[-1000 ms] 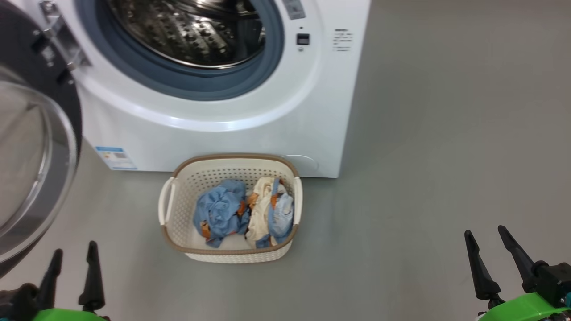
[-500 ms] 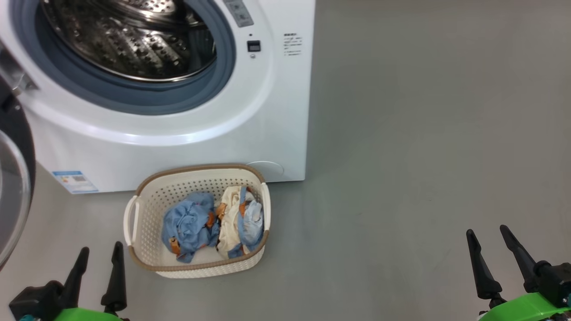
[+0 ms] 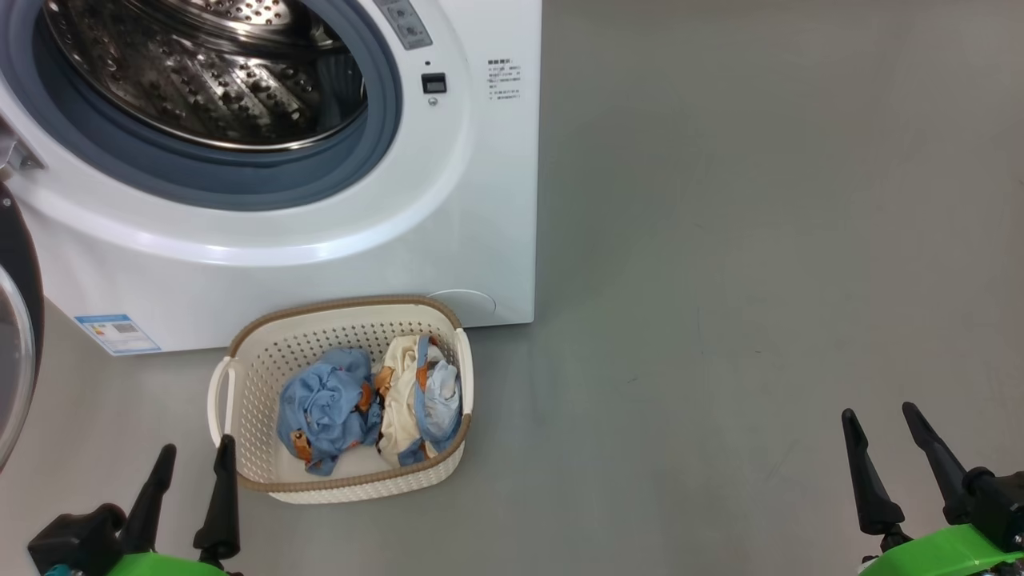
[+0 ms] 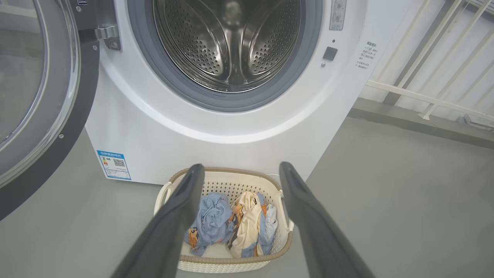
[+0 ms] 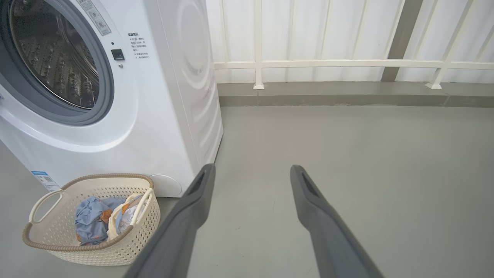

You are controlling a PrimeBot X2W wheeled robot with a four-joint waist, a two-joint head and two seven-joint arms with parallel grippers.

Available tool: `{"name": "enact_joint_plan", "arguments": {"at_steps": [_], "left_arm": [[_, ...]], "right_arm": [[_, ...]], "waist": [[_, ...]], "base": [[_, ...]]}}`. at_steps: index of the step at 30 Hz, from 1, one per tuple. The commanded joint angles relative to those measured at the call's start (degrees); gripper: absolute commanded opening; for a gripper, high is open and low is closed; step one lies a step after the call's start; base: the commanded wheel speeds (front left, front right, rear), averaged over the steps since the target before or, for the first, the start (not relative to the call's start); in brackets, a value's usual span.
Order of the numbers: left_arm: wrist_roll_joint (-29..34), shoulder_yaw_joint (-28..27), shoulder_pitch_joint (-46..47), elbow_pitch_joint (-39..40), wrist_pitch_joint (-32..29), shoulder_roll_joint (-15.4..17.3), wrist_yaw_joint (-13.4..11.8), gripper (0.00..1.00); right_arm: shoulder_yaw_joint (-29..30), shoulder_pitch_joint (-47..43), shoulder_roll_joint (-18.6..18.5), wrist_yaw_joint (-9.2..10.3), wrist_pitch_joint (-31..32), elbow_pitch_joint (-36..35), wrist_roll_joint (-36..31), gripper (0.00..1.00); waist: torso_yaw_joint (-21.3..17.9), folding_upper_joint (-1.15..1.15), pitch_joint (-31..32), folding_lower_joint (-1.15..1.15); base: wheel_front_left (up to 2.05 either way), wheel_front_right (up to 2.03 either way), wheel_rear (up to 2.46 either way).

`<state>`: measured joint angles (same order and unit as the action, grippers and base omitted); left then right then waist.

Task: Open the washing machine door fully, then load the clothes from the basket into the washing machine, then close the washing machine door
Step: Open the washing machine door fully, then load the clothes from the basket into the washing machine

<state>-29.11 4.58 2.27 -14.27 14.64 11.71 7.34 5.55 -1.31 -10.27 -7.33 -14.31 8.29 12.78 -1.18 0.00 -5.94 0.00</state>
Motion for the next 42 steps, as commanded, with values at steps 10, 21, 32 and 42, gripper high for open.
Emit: {"name": "enact_joint_plan", "arguments": {"at_steps": [10,21,32,42], "left_arm": [[-1.15,-1.78,1.29,1.17,0.36,1.7,0.14,1.0],[-2.97,-0.69,1.85,1.08,0.36,2.57,0.14,1.0],[-3.54,-0.13,2.86,1.15,0.36,3.35,0.14,1.0],[-2.7,0.04,3.86,0.62,0.36,3.51,0.14,1.0]], "right_arm": [[-1.0,0.04,-0.64,-0.16,-0.69,-1.76,0.37,1.0],[-1.25,0.53,-0.32,-0.16,-0.69,-1.78,0.35,1.0],[-1.22,0.99,0.21,-0.16,-0.69,-1.94,0.26,1.0],[-1.45,1.46,0.68,-0.16,-0.69,-1.94,0.25,1.0]], "waist": [[0.36,0.0,-0.04,0.0],[0.24,0.0,-0.64,0.0],[0.06,0.0,-1.72,0.0],[0.1,0.0,-2.38,0.0]], "base": [[0.0,0.0,0.0],[0.21,-0.55,0.34],[0.84,-1.61,0.77],[0.72,-1.16,0.44]]}}
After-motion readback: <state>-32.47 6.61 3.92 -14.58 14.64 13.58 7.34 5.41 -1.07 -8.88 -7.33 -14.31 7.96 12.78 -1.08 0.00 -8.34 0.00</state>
